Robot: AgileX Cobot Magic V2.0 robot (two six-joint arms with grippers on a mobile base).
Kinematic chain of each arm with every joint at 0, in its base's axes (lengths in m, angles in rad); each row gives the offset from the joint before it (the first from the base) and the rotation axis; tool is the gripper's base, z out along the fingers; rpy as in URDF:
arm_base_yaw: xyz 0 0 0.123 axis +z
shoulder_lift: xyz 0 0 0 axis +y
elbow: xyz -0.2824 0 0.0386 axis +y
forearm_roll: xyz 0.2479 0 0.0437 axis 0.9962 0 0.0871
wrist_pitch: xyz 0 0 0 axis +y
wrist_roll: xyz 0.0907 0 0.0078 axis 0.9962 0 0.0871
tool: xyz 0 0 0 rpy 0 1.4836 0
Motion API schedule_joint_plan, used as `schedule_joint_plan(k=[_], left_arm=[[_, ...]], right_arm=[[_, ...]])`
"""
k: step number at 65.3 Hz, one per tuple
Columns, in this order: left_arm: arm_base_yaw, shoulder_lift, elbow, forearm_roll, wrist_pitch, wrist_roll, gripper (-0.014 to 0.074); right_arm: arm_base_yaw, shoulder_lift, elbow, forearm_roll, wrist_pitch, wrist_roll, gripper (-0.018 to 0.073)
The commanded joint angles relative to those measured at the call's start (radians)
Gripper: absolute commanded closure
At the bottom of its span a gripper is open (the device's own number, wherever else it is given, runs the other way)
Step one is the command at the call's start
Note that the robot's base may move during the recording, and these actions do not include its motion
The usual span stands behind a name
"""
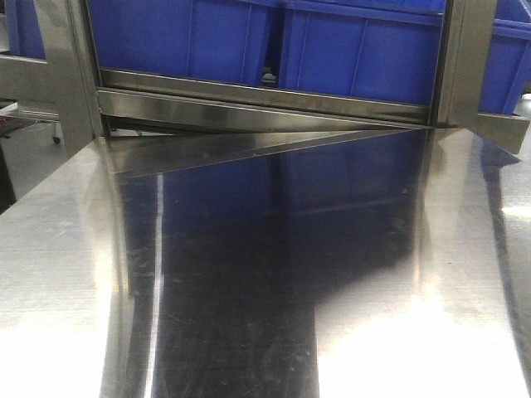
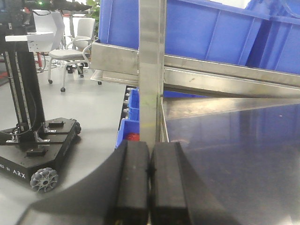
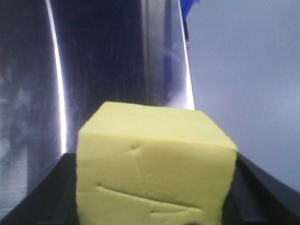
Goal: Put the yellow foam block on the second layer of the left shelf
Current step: 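Back the base away from the table holding the cube in the right gripper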
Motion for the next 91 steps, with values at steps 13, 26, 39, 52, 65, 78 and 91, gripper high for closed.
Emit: schedule_joint_plan(k=[13,26,39,52,65,78,91], left_arm=[[-0.003,0.008,0.026,-0.002,-0.082,-0.004,0.0460],[-0.003,0.008,0.026,-0.002,-0.088,-0.004,0.0460],[-0.003,0.008,0.026,-0.002,-0.088,-0.004,0.0460],[-0.003,0.008,0.026,-0.002,-0.088,-0.004,0.0460],[-0.003,0.008,0.026,-0.002,-0.088,-0.004,0.0460],[-0.003,0.008,0.026,-0.002,-0.088,-0.004,0.0460],[-0.003,0.008,0.026,-0.002,-0.088,-0.004,0.0460]], right_arm=[[-0.006,-0.351,-0.013,-0.036,-0.073,-0.013,0.0302],[-0.006,-0.523,-0.013,-0.036,-0.073,-0.013,0.0302],[-0.006,-0.604,-0.013,-0.036,-0.073,-0.013,0.0302],[-0.006,-0.605,-0.013,-0.036,-0.074,-0.013,0.0302],[-0.006,-0.605,-0.013,-0.036,-0.071,-0.013,0.0302],[-0.006,-0.605,-0.013,-0.036,-0.071,-0.013,0.0302],[-0.006,-0.605,-0.013,-0.036,-0.071,-0.013,0.0302]])
